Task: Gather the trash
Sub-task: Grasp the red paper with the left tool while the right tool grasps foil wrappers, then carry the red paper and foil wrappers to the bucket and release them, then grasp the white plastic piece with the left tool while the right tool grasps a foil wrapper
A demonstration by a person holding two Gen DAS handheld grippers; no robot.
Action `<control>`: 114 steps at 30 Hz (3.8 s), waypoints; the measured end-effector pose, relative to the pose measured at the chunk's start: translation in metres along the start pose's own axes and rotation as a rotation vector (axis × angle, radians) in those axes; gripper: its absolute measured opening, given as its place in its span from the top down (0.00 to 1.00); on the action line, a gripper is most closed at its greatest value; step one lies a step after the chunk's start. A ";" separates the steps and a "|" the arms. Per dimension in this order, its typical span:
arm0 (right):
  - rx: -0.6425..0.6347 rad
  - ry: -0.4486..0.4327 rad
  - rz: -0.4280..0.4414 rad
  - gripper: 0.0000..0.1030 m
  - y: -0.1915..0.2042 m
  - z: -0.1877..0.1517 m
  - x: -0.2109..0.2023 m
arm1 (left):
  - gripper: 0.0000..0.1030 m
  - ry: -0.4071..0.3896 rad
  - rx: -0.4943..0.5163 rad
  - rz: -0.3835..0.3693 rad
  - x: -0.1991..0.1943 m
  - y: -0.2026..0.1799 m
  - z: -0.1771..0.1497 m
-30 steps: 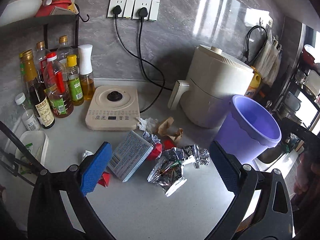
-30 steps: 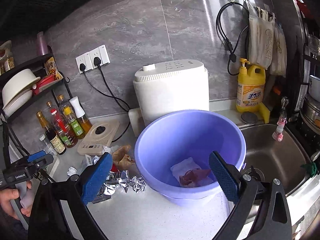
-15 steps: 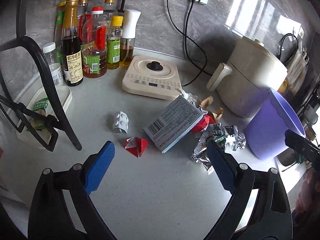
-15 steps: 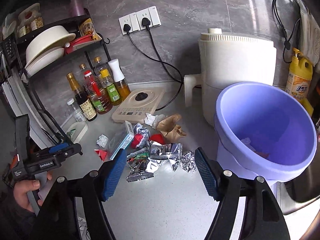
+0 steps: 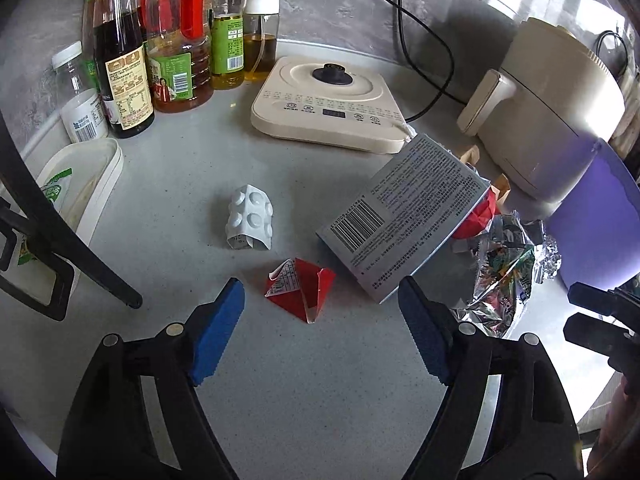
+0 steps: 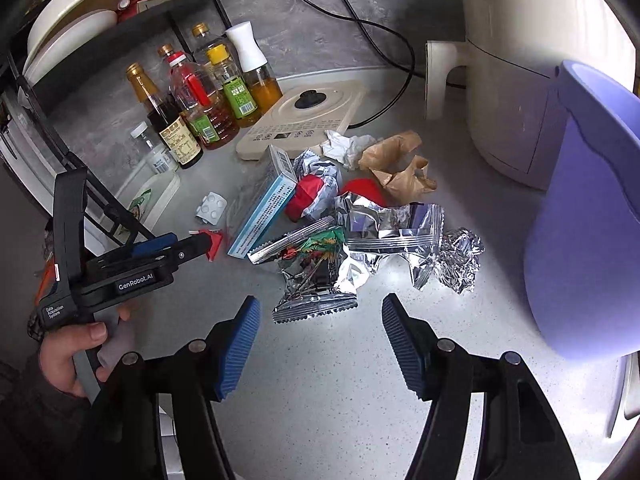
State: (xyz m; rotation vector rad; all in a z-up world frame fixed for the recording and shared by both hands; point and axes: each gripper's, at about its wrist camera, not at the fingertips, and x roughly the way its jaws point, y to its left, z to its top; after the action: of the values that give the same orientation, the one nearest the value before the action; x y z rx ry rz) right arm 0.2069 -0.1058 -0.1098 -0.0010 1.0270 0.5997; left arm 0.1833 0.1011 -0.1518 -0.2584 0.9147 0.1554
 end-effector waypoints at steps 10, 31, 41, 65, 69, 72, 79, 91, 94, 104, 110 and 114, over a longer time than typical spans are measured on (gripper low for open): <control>0.009 0.072 0.017 0.39 0.001 0.004 0.033 | 0.37 0.034 0.057 0.068 0.028 0.004 0.002; 0.070 0.100 0.030 0.88 -0.002 0.000 0.061 | 0.69 -0.002 0.048 0.037 -0.024 0.002 -0.012; 0.025 0.002 0.045 0.98 0.001 -0.004 0.017 | 0.69 -0.060 0.033 0.016 -0.061 -0.006 -0.021; 0.058 -0.399 -0.159 0.98 -0.072 0.026 -0.160 | 0.69 -0.241 0.180 -0.113 -0.121 -0.102 0.028; 0.131 -0.444 -0.211 0.93 -0.098 0.025 -0.178 | 0.69 -0.250 0.234 -0.139 -0.121 -0.128 0.041; 0.167 -0.488 -0.249 0.36 -0.115 0.020 -0.191 | 0.69 -0.255 0.278 -0.165 -0.121 -0.147 0.049; 0.264 -0.539 -0.320 0.33 -0.148 -0.003 -0.212 | 0.69 -0.249 0.371 -0.225 -0.118 -0.182 0.061; 0.377 -0.563 -0.419 0.33 -0.179 -0.040 -0.243 | 0.69 -0.263 0.489 -0.365 -0.110 -0.252 0.080; 0.398 -0.572 -0.442 0.33 -0.182 -0.049 -0.251 | 0.69 -0.264 0.526 -0.407 -0.108 -0.272 0.083; 0.457 -0.587 -0.463 0.33 -0.184 -0.065 -0.265 | 0.10 -0.294 0.592 -0.519 -0.112 -0.319 0.083; 0.433 -0.579 -0.453 0.27 -0.176 -0.057 -0.256 | 0.07 -0.291 0.587 -0.437 -0.108 -0.296 0.085; 0.391 -0.577 -0.440 0.16 -0.165 -0.043 -0.246 | 0.06 -0.279 0.522 -0.374 -0.106 -0.261 0.089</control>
State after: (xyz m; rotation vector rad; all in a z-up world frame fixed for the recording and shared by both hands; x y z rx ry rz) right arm 0.1579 -0.3714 0.0193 0.2692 0.5374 -0.0208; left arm 0.2507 -0.1262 0.0250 0.0803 0.5888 -0.3833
